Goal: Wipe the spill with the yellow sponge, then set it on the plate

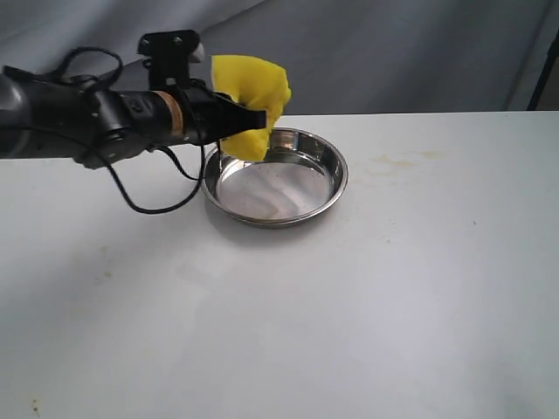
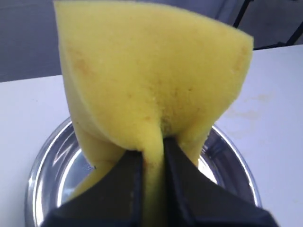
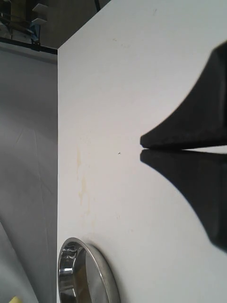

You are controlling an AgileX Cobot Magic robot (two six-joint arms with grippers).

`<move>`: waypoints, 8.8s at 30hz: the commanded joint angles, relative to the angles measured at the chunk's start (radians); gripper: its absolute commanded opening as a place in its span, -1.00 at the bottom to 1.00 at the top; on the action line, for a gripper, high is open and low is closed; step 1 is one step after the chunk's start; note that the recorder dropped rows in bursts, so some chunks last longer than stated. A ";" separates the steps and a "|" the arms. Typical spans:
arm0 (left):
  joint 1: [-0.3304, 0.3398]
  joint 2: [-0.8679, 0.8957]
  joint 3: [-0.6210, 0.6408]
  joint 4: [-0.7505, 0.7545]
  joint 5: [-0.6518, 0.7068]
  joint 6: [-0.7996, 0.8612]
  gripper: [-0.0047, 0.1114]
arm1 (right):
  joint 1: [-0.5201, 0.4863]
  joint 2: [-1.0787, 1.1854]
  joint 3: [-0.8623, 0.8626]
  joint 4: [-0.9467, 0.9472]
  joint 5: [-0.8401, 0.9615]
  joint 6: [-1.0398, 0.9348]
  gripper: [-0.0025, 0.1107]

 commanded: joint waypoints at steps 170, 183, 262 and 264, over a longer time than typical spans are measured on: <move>-0.018 -1.500 0.681 0.191 0.739 0.228 0.87 | 0.002 -0.006 0.004 0.000 -0.003 -0.001 -0.96; -0.018 -1.626 0.681 0.197 0.818 0.208 0.72 | 0.002 -0.006 0.004 0.000 -0.003 -0.001 -0.96; 0.243 -1.822 0.878 -0.234 0.348 0.179 -0.92 | 0.002 -0.006 0.004 0.000 -0.003 -0.001 -0.96; 0.243 -1.822 0.903 -0.208 0.324 0.179 -0.92 | 0.002 -0.006 0.004 0.000 -0.003 -0.001 -0.96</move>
